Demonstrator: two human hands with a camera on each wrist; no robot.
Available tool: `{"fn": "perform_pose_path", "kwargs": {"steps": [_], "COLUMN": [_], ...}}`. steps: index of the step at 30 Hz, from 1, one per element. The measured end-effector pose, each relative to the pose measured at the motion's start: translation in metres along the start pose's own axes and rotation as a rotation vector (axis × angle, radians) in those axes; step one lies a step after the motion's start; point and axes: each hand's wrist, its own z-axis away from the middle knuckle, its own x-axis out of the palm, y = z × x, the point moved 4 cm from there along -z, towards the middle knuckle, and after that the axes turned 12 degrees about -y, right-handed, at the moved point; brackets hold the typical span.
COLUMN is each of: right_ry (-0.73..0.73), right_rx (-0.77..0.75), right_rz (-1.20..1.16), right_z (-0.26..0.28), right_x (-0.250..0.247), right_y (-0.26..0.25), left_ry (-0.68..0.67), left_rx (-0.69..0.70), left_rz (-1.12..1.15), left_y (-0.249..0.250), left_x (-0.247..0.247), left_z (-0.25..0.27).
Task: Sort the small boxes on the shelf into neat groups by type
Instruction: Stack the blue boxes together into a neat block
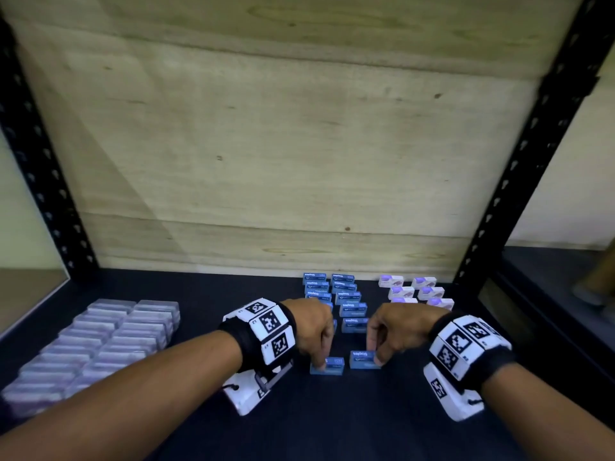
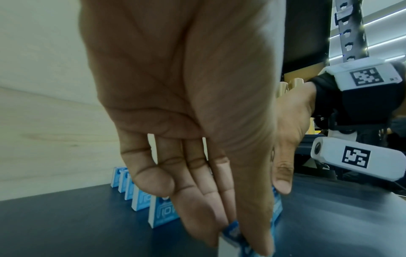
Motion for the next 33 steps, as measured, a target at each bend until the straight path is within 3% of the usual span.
{"fn": "perform_pose_path", "kwargs": {"steps": [33], "right_ry": [0.048], "right_rx": [-0.012], "right_rz": [0.088], "right_z": [0.013], "right_x": [0.01], "right_y": [-0.01], "left_ry": [-0.017], "left_rx": [0.001], "left_rz": [0.102], "left_y": [0.002], "left_x": [0.004], "left_z": [0.0]}}
